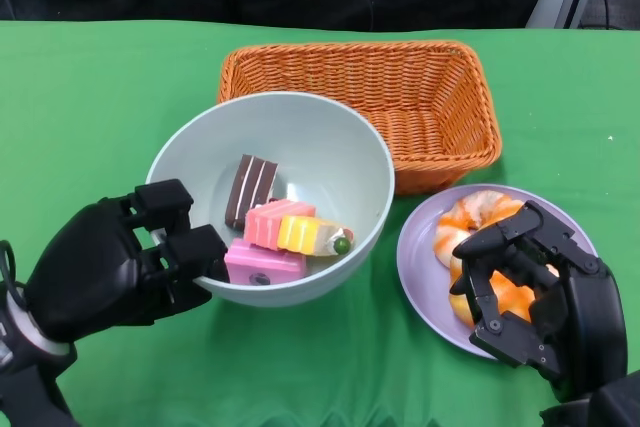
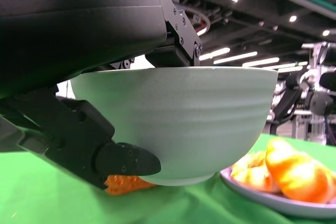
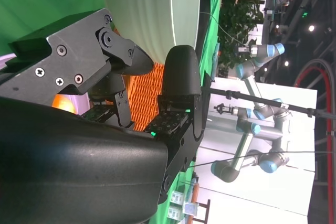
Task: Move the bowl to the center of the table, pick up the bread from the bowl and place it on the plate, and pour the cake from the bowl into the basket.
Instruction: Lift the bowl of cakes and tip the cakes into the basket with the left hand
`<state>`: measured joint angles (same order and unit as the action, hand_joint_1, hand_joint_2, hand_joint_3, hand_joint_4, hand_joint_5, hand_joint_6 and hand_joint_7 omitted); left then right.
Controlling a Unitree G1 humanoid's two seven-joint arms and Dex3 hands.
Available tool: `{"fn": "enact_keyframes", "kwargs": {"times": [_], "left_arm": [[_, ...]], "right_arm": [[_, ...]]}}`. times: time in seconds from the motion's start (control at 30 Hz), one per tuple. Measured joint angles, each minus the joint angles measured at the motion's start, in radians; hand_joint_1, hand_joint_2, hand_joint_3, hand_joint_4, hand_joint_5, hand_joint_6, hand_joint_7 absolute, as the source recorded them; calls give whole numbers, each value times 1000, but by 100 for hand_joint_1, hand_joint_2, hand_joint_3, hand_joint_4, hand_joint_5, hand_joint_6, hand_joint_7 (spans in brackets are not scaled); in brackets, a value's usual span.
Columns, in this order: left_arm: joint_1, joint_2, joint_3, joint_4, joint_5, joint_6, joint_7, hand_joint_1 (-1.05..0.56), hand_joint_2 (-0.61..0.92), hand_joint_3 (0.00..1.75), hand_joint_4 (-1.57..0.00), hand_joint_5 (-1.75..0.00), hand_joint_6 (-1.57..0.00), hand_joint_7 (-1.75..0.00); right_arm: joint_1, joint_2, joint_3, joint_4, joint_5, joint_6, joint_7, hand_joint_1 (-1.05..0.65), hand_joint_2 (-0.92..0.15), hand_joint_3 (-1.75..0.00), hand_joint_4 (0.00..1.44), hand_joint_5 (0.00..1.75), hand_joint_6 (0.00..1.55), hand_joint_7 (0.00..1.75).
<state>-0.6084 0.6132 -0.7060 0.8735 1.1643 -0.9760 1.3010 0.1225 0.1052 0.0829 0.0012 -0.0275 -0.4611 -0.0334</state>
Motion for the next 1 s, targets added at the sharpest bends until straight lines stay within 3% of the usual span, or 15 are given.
{"fn": "enact_keyframes", "kwargs": {"times": [0.3,0.4,0.63,0.87,1.0], "left_arm": [[6,18,53,-107,-9,-35,0,-1,44,115,-80,-156,-81,-126],[19,19,84,-152,-42,-50,-24,-4,44,114,-76,-163,-79,-128],[20,-22,152,-189,-152,-65,-197,-6,48,114,-69,-174,-76,-131],[-13,-117,220,-190,-311,-71,-449,-10,66,93,-68,-168,-70,-138],[-33,-172,246,-181,-377,-71,-572,-8,65,92,-67,-166,-66,-141]], "right_arm": [[1,1,2,-10,0,15,1,-7,-63,-93,70,156,68,128],[-1,-6,1,-1,-1,12,12,-8,-66,-92,70,156,67,129],[0,-13,8,5,-20,12,22,-7,-64,-89,72,151,68,127],[19,-11,32,-7,-42,15,21,-9,-60,-88,73,149,70,124],[29,-10,41,-10,-48,14,21,-9,-58,-92,73,150,70,123]]}}
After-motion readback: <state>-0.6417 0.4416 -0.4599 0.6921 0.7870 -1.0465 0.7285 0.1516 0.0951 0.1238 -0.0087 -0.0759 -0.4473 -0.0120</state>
